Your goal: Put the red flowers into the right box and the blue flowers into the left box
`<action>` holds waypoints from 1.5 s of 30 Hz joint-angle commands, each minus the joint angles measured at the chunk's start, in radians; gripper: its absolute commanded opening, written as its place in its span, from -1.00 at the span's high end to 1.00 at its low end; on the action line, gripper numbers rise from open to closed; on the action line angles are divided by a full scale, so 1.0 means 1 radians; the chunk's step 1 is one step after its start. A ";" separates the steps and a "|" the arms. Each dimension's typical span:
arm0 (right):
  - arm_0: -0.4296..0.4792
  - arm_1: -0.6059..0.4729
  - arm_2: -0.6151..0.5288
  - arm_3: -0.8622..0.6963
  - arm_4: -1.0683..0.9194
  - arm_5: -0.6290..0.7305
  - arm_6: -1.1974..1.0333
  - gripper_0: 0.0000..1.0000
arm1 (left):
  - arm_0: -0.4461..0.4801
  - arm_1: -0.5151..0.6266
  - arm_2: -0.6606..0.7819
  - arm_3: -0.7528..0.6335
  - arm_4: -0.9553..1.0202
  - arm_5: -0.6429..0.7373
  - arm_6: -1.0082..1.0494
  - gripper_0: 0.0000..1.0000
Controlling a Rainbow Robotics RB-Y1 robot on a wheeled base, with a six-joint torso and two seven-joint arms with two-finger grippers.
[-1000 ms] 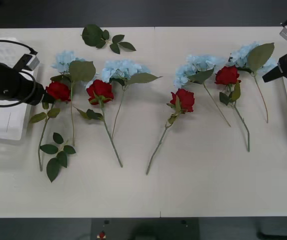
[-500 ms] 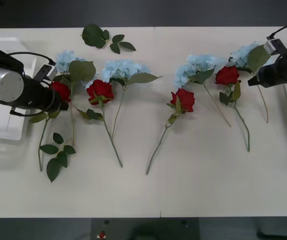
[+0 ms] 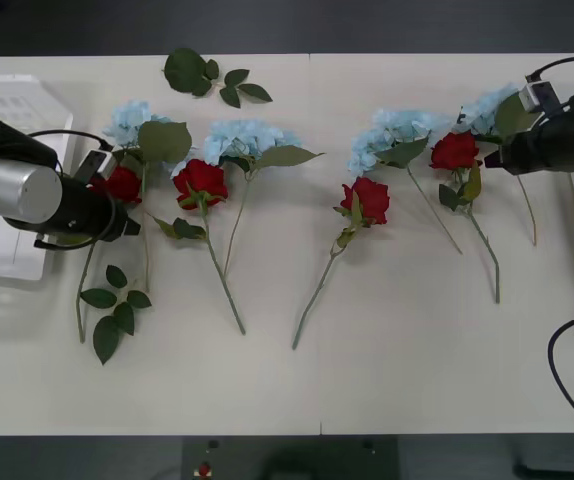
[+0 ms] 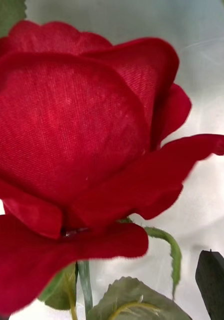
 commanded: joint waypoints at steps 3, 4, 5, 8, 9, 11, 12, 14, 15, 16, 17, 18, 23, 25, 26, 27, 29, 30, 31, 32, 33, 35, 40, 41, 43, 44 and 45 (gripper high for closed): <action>-0.019 0.017 -0.008 0.052 0.011 -0.054 0.007 -1.00 | 0.000 0.012 0.014 -0.008 -0.013 -0.014 0.036 -1.00; -0.020 0.020 -0.005 0.061 0.011 -0.063 0.009 -1.00 | 0.000 0.012 0.014 -0.008 -0.015 -0.019 0.039 -1.00; -0.020 0.020 -0.005 0.065 0.011 -0.068 0.009 -1.00 | -0.002 0.012 0.014 -0.008 -0.016 -0.023 0.039 -1.00; -0.019 0.029 -0.005 0.079 0.019 -0.086 0.009 -1.00 | 0.000 0.012 0.014 -0.008 -0.022 -0.050 0.041 -1.00; -0.020 0.032 -0.006 0.087 0.022 -0.094 0.009 -1.00 | 0.000 0.012 0.014 -0.006 -0.024 -0.062 0.041 -1.00; -0.019 0.038 -0.005 0.093 0.026 -0.101 0.009 -1.00 | 0.000 0.012 0.012 -0.008 -0.027 -0.079 0.041 -1.00; -0.019 0.040 -0.005 0.096 0.028 -0.108 0.009 -1.00 | 0.000 0.011 0.012 -0.006 -0.029 -0.085 0.041 -1.00; -0.019 0.049 -0.006 0.108 0.032 -0.126 0.007 -1.00 | 0.000 0.011 0.012 -0.008 -0.033 -0.092 0.041 -1.00; -0.019 0.050 -0.005 0.111 0.034 -0.129 0.007 -1.00 | 0.000 0.011 0.012 -0.008 -0.035 -0.092 0.041 -1.00; -0.019 0.056 -0.006 0.118 0.037 -0.137 0.007 -1.00 | 0.000 0.007 0.012 -0.005 -0.036 -0.092 0.041 -1.00; -0.020 0.058 -0.006 0.119 0.039 -0.141 0.007 -1.00 | 0.001 0.006 0.012 -0.001 -0.038 -0.097 0.039 -1.00; -0.019 0.061 -0.006 0.122 0.040 -0.144 0.007 -0.97 | 0.003 0.003 0.012 0.003 -0.039 -0.103 0.039 -1.00; -0.019 0.064 -0.006 0.122 0.048 -0.146 0.007 0.07 | 0.007 -0.026 -0.005 0.060 -0.045 -0.169 0.025 -0.97; -0.019 0.066 -0.006 0.122 0.049 -0.146 0.006 0.78 | 0.007 -0.026 -0.026 0.065 -0.047 -0.200 0.028 -0.59; -0.019 0.066 -0.006 0.122 0.049 -0.146 0.006 0.96 | 0.007 -0.026 -0.029 0.065 -0.048 -0.203 0.030 -0.34; -0.019 0.066 -0.006 0.122 0.049 -0.147 0.006 1.00 | 0.007 -0.028 -0.031 0.065 -0.048 -0.203 0.030 -0.14; -0.019 0.067 -0.006 0.122 0.049 -0.146 0.007 1.00 | 0.007 -0.026 -0.029 0.065 -0.044 -0.203 0.031 0.72; -0.019 0.066 -0.006 0.122 0.051 -0.146 0.006 1.00 | 0.007 -0.028 -0.029 0.065 -0.042 -0.203 0.031 0.99; -0.019 0.067 -0.006 0.122 0.051 -0.146 0.007 1.00 | 0.007 -0.026 -0.031 0.065 -0.042 -0.203 0.030 1.00; -0.019 0.066 -0.006 0.122 0.049 -0.146 0.009 1.00 | 0.007 -0.026 -0.031 0.065 -0.041 -0.203 0.031 1.00; -0.020 0.066 -0.006 0.122 0.049 -0.146 0.009 1.00 | 0.007 -0.026 -0.031 0.065 -0.039 -0.203 0.030 1.00; -0.019 0.066 -0.006 0.122 0.049 -0.146 0.009 1.00 | 0.007 -0.025 -0.029 0.061 -0.035 -0.203 0.030 1.00; -0.020 0.055 -0.008 0.122 0.031 -0.143 0.010 1.00 | 0.007 0.011 -0.029 0.015 -0.012 -0.157 0.028 1.00; -0.020 0.050 -0.008 0.122 0.019 -0.135 0.012 1.00 | 0.007 0.021 -0.029 -0.001 0.002 -0.140 0.028 1.00; -0.025 0.035 -0.006 0.122 -0.029 -0.101 0.021 1.00 | 0.007 0.052 -0.029 -0.044 0.060 -0.106 0.028 1.00; -0.026 0.026 -0.008 0.121 -0.053 -0.083 0.029 1.00 | 0.007 0.064 -0.029 -0.064 0.088 -0.091 0.028 1.00; -0.029 0.017 -0.008 0.116 -0.080 -0.063 0.040 1.00 | 0.007 0.078 -0.028 -0.084 0.116 -0.080 0.027 1.00</action>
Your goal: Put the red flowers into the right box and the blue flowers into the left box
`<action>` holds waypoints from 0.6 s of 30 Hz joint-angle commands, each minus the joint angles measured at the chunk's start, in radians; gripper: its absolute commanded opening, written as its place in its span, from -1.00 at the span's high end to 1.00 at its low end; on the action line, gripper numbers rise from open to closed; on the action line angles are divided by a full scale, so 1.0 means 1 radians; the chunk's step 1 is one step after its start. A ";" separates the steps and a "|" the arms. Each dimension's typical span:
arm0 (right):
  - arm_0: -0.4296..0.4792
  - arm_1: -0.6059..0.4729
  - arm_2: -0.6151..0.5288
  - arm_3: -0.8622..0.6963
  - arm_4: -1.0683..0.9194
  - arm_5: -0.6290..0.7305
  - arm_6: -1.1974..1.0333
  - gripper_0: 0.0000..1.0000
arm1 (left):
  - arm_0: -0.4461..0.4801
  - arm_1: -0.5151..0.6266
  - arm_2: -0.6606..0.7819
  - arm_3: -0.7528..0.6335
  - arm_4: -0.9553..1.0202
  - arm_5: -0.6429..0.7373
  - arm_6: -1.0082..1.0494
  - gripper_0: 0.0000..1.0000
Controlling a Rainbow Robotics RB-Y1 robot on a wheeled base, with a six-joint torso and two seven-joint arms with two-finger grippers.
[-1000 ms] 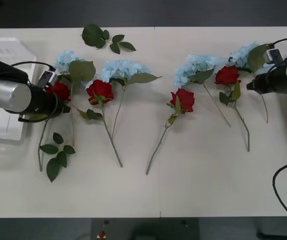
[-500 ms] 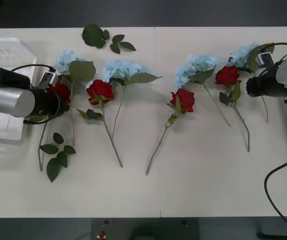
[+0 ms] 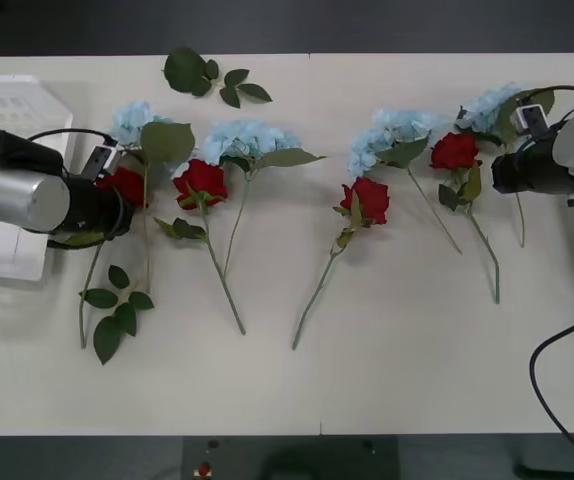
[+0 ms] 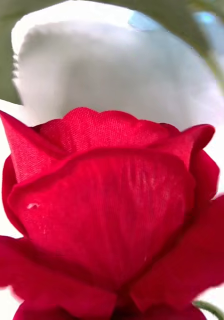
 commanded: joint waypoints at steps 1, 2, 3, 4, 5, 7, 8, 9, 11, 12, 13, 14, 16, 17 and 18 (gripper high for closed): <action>-0.031 -0.064 -0.013 -0.019 -0.107 0.079 0.076 1.00 | 0.007 0.098 0.000 -0.117 0.109 0.053 0.028 1.00; -0.031 -0.076 -0.012 -0.023 -0.147 0.102 0.115 1.00 | 0.012 0.119 0.000 -0.144 0.140 0.069 0.027 1.00; -0.031 -0.090 -0.013 -0.025 -0.198 0.125 0.152 1.00 | 0.020 0.144 0.003 -0.170 0.171 0.080 0.027 1.00; -0.031 -0.104 -0.012 -0.025 -0.249 0.148 0.186 1.00 | 0.027 0.164 0.007 -0.193 0.197 0.086 0.027 1.00; -0.031 -0.119 -0.012 -0.023 -0.304 0.173 0.224 1.00 | 0.039 0.182 0.016 -0.217 0.226 0.087 0.027 1.00; -0.031 -0.151 -0.012 -0.025 -0.413 0.235 0.315 1.00 | 0.081 0.217 0.058 -0.282 0.280 0.089 0.027 1.00; -0.031 -0.160 -0.012 -0.023 -0.442 0.255 0.343 1.00 | 0.096 0.225 0.073 -0.300 0.292 0.089 0.027 1.00; -0.031 -0.185 -0.012 -0.023 -0.511 0.304 0.407 1.00 | 0.132 0.242 0.110 -0.340 0.341 0.089 0.023 1.00; -0.029 -0.208 -0.012 -0.025 -0.575 0.357 0.462 1.00 | 0.164 0.257 0.145 -0.371 0.405 0.089 0.016 1.00; -0.026 -0.228 -0.010 -0.025 -0.634 0.395 0.504 1.00 | 0.187 0.271 0.168 -0.397 0.459 0.089 0.007 1.00; -0.022 -0.245 -0.010 -0.025 -0.689 0.433 0.543 1.00 | 0.207 0.283 0.185 -0.420 0.513 0.089 -0.016 1.00; -0.019 -0.252 -0.009 -0.025 -0.718 0.450 0.562 1.00 | 0.213 0.286 0.193 -0.429 0.539 0.089 -0.027 1.00; 0.008 -0.282 -0.004 -0.037 -0.855 0.513 0.632 1.00 | 0.234 0.292 0.222 -0.453 0.659 0.089 -0.079 1.00; 0.023 -0.291 -0.003 -0.054 -0.910 0.530 0.657 1.00 | 0.240 0.292 0.231 -0.458 0.715 0.089 -0.104 1.00; 0.041 -0.300 -0.001 -0.076 -0.956 0.544 0.674 1.00 | 0.240 0.291 0.236 -0.460 0.766 0.089 -0.127 1.00</action>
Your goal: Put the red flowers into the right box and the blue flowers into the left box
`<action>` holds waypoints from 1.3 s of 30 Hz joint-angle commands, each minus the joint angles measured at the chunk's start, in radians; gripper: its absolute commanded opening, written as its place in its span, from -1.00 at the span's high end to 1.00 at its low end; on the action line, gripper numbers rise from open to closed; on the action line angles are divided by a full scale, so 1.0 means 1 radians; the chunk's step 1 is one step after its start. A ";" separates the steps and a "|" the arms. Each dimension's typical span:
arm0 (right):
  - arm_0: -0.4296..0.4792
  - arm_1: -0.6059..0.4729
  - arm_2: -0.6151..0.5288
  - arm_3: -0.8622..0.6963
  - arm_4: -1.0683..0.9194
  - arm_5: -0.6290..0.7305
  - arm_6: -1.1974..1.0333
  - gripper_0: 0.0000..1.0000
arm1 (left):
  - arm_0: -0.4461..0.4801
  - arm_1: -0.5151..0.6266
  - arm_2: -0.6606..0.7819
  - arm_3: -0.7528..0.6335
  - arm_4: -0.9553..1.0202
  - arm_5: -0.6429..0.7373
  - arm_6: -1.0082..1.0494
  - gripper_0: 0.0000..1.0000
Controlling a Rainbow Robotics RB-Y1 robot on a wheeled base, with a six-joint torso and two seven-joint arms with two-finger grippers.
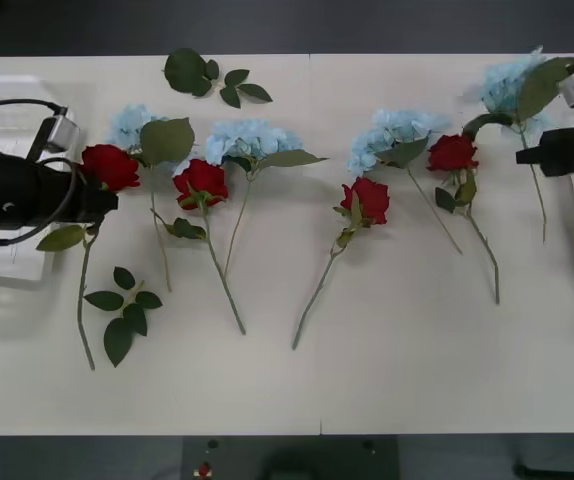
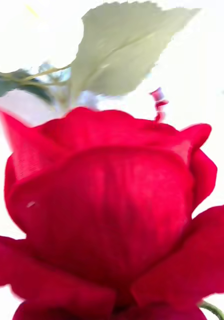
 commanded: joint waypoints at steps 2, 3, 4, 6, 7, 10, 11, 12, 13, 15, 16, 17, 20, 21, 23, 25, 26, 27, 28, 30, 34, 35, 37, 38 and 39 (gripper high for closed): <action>0.088 -0.083 -0.001 -0.150 -0.241 0.062 0.116 1.00 | -0.008 0.030 0.014 -0.032 0.271 0.002 -0.188 1.00; 0.120 -0.095 -0.001 -0.202 -0.294 0.061 0.116 1.00 | -0.008 0.026 0.017 -0.032 0.331 -0.001 -0.220 1.00; 0.137 -0.101 -0.001 -0.232 -0.322 0.059 0.116 1.00 | -0.008 0.023 0.019 -0.032 0.362 -0.001 -0.236 1.00; 0.197 -0.124 -0.001 -0.330 -0.409 0.046 0.116 1.00 | -0.008 0.014 0.024 -0.032 0.455 -0.002 -0.302 1.00; 0.231 -0.136 -0.001 -0.385 -0.455 0.035 0.116 1.00 | -0.008 0.008 0.024 -0.032 0.506 -0.004 -0.339 1.00; 0.309 -0.158 -0.003 -0.508 -0.564 0.006 0.116 1.00 | -0.008 -0.024 0.024 -0.034 0.613 -0.004 -0.424 1.00; 0.332 -0.163 -0.006 -0.541 -0.595 0.000 0.116 1.00 | -0.008 -0.041 0.024 -0.037 0.636 -0.005 -0.454 1.00; 0.363 -0.164 -0.017 -0.584 -0.627 -0.003 0.116 1.00 | -0.009 -0.069 0.024 -0.042 0.661 -0.007 -0.486 1.00; 0.378 -0.164 -0.024 -0.606 -0.646 -0.003 0.116 1.00 | -0.011 -0.084 0.024 -0.043 0.670 -0.010 -0.498 1.00; 0.442 -0.164 -0.066 -0.681 -0.693 -0.003 0.116 1.00 | -0.013 -0.147 0.024 -0.052 0.692 -0.030 -0.549 1.00; 0.459 -0.166 -0.078 -0.698 -0.699 -0.003 0.116 1.00 | -0.013 -0.162 0.024 -0.057 0.692 -0.039 -0.559 1.00; 0.502 -0.172 -0.107 -0.730 -0.698 -0.003 0.116 1.00 | -0.013 -0.199 0.024 -0.069 0.687 -0.067 -0.581 1.00; 0.565 -0.181 -0.130 -0.761 -0.698 -0.003 0.116 1.00 | -0.019 -0.279 0.022 -0.092 0.646 -0.107 -0.589 1.00; 0.576 -0.184 -0.129 -0.762 -0.698 -0.002 0.116 1.00 | -0.023 -0.306 0.022 -0.094 0.630 -0.117 -0.587 1.00; 0.603 -0.186 -0.129 -0.759 -0.692 -0.005 0.116 1.00 | -0.036 -0.366 0.021 -0.092 0.589 -0.140 -0.585 1.00; 0.622 -0.187 -0.130 -0.745 -0.672 -0.016 0.116 1.00 | -0.043 -0.417 0.021 -0.092 0.555 -0.176 -0.584 1.00; 0.622 -0.187 -0.130 -0.745 -0.672 -0.016 0.116 1.00 | -0.043 -0.417 0.021 -0.092 0.555 -0.176 -0.584 1.00; 0.623 -0.187 -0.130 -0.709 -0.624 -0.022 0.116 1.00 | -0.054 -0.477 0.021 -0.092 0.532 -0.222 -0.582 1.00; 0.623 -0.187 -0.130 -0.709 -0.624 -0.022 0.116 1.00 | -0.054 -0.477 0.021 -0.092 0.532 -0.222 -0.582 1.00; 0.616 -0.178 -0.129 -0.646 -0.546 -0.030 0.116 1.00 | -0.071 -0.549 0.022 -0.089 0.484 -0.280 -0.578 1.00; 0.585 -0.144 -0.129 -0.580 -0.440 -0.053 0.116 1.00 | -0.112 -0.630 0.019 -0.046 0.386 -0.305 -0.562 1.00; 0.576 -0.136 -0.129 -0.566 -0.414 -0.059 0.116 1.00 | -0.131 -0.645 0.014 -0.019 0.374 -0.303 -0.556 1.00; 0.565 -0.126 -0.129 -0.546 -0.376 -0.079 0.116 1.00 | -0.167 -0.668 0.001 0.031 0.371 -0.303 -0.549 1.00; 0.562 -0.124 -0.129 -0.541 -0.363 -0.088 0.116 1.00 | -0.180 -0.678 -0.002 0.052 0.371 -0.303 -0.547 1.00; 0.559 -0.118 -0.129 -0.537 -0.345 -0.108 0.116 1.00 | -0.200 -0.693 -0.009 0.084 0.371 -0.303 -0.546 1.00</action>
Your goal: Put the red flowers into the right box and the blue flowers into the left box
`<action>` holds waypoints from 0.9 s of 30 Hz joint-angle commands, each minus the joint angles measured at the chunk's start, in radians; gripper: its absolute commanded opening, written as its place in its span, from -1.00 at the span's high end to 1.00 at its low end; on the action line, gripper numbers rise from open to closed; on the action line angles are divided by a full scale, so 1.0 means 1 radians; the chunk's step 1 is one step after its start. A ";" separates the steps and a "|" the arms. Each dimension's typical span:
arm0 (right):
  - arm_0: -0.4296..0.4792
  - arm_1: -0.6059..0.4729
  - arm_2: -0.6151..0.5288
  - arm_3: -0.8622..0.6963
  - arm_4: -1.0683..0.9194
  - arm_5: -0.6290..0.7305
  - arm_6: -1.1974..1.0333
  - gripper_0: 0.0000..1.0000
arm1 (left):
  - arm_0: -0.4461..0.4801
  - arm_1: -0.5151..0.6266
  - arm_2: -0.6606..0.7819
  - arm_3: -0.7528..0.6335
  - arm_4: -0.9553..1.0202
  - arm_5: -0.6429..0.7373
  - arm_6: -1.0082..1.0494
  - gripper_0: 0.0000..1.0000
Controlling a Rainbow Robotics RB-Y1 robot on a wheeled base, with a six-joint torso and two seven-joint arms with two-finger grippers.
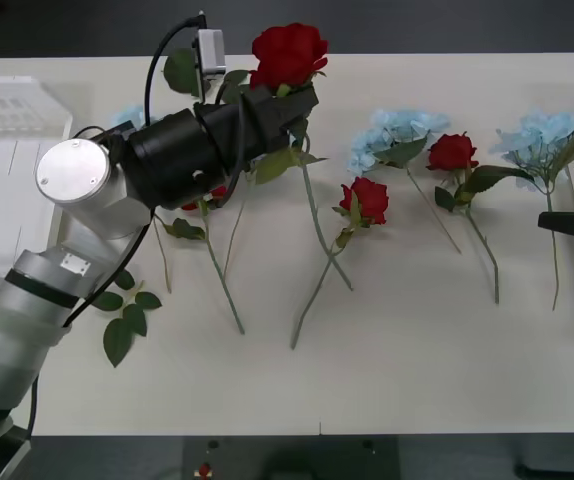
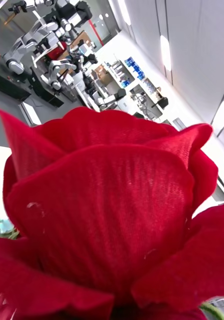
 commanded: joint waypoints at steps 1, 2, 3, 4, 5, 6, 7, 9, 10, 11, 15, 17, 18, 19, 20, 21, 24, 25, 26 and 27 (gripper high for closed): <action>-0.040 0.025 -0.018 0.012 0.063 -0.062 -0.007 1.00 | -0.111 -0.045 -0.025 0.107 -0.001 -0.002 0.045 1.00; -0.042 0.028 -0.015 0.012 0.075 -0.085 -0.007 1.00 | -0.124 -0.056 -0.031 0.129 -0.003 -0.003 0.046 1.00; -0.042 0.031 -0.011 0.012 0.086 -0.106 -0.007 1.00 | -0.134 -0.066 -0.036 0.150 -0.003 -0.002 0.048 1.00; -0.042 0.034 -0.002 0.012 0.100 -0.129 -0.007 1.00 | -0.147 -0.074 -0.045 0.172 -0.003 -0.002 0.054 1.00; -0.042 0.034 0.011 0.012 0.109 -0.152 -0.007 1.00 | -0.157 -0.082 -0.054 0.192 -0.001 -0.002 0.057 1.00; -0.047 0.036 0.032 0.013 0.113 -0.180 -0.007 1.00 | -0.168 -0.091 -0.062 0.215 0.002 -0.002 0.065 1.00; -0.048 0.036 0.058 0.013 0.112 -0.212 -0.007 1.00 | -0.179 -0.097 -0.071 0.234 0.003 -0.002 0.069 1.00; -0.051 0.036 0.091 0.012 0.113 -0.259 -0.007 1.00 | -0.191 -0.108 -0.079 0.264 0.003 -0.002 0.075 1.00; -0.050 0.037 0.107 0.013 0.113 -0.292 -0.007 0.97 | -0.200 -0.117 -0.085 0.276 0.003 -0.002 0.080 1.00; -0.050 0.036 0.114 0.012 0.113 -0.305 -0.007 0.92 | -0.206 -0.122 -0.088 0.284 0.003 -0.002 0.081 1.00; -0.050 0.036 0.152 0.019 0.121 -0.378 -0.007 0.15 | -0.239 -0.155 -0.094 0.322 -0.023 -0.019 0.085 1.00; -0.054 0.036 0.155 0.021 0.150 -0.387 -0.007 -0.28 | -0.245 -0.172 -0.096 0.322 -0.052 -0.040 0.086 1.00; -0.057 0.037 0.156 0.021 0.167 -0.384 -0.007 -0.46 | -0.245 -0.180 -0.094 0.322 -0.061 -0.048 0.088 1.00; -0.059 0.036 0.156 0.021 0.182 -0.379 -0.007 -0.61 | -0.246 -0.184 -0.096 0.322 -0.075 -0.058 0.086 1.00; -0.065 0.036 0.155 0.021 0.196 -0.367 -0.007 -0.77 | -0.249 -0.188 -0.096 0.322 -0.100 -0.068 0.081 1.00; -0.068 0.034 0.153 0.021 0.204 -0.355 -0.007 -0.87 | -0.251 -0.188 -0.096 0.322 -0.123 -0.075 0.078 1.00; -0.079 0.019 0.140 0.021 0.209 -0.295 -0.007 -1.00 | -0.263 -0.186 -0.094 0.320 -0.186 -0.104 0.075 1.00; -0.082 0.011 0.133 0.021 0.209 -0.273 -0.007 -1.00 | -0.266 -0.184 -0.094 0.320 -0.196 -0.112 0.074 1.00; -0.086 0.002 0.123 0.021 0.209 -0.240 -0.007 -1.00 | -0.272 -0.183 -0.094 0.320 -0.205 -0.120 0.074 1.00; -0.088 -0.003 0.115 0.021 0.207 -0.221 -0.007 -1.00 | -0.274 -0.181 -0.094 0.319 -0.210 -0.124 0.072 1.00</action>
